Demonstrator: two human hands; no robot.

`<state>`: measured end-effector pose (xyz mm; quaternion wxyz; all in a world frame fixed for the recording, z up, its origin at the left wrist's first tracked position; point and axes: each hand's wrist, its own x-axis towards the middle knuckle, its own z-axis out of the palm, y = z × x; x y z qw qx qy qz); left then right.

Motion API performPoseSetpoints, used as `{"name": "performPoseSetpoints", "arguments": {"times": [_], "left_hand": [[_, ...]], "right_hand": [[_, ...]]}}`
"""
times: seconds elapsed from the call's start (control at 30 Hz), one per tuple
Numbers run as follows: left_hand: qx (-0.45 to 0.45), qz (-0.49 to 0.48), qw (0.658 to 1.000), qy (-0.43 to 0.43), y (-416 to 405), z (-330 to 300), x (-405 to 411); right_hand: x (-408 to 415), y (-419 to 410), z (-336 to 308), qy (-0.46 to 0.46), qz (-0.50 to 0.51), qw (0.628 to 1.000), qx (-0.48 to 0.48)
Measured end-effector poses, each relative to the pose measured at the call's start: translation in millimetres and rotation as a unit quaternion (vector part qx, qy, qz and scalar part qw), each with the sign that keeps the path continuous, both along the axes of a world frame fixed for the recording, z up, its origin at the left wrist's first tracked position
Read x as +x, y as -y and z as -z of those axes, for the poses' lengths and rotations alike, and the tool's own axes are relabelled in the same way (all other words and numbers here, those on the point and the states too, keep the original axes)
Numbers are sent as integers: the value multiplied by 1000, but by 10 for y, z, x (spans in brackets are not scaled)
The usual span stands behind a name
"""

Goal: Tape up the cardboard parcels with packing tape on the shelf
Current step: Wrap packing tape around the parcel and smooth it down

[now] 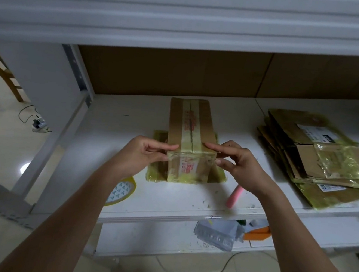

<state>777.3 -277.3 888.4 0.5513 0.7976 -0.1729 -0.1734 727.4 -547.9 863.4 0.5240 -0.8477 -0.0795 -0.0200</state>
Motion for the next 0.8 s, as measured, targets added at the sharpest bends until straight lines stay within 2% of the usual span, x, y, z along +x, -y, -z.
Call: {"name": "performPoseSetpoints", "arguments": {"times": [0.27,0.47,0.67,0.8], "left_hand": [[-101,-126,985,54,170,209,-134],[-102,-193,969,120,314,321,-225],[-97,-167,978,76,250,238,-209],[-84,-223,957,162,371,319,-233]], "right_hand": [[-8,-232,145,82,96,990,56],[-2,-394,276,158,174,972,20],[-30,-293,201,115,128,985,26],[-18,-423,238,159,185,970,24]]}}
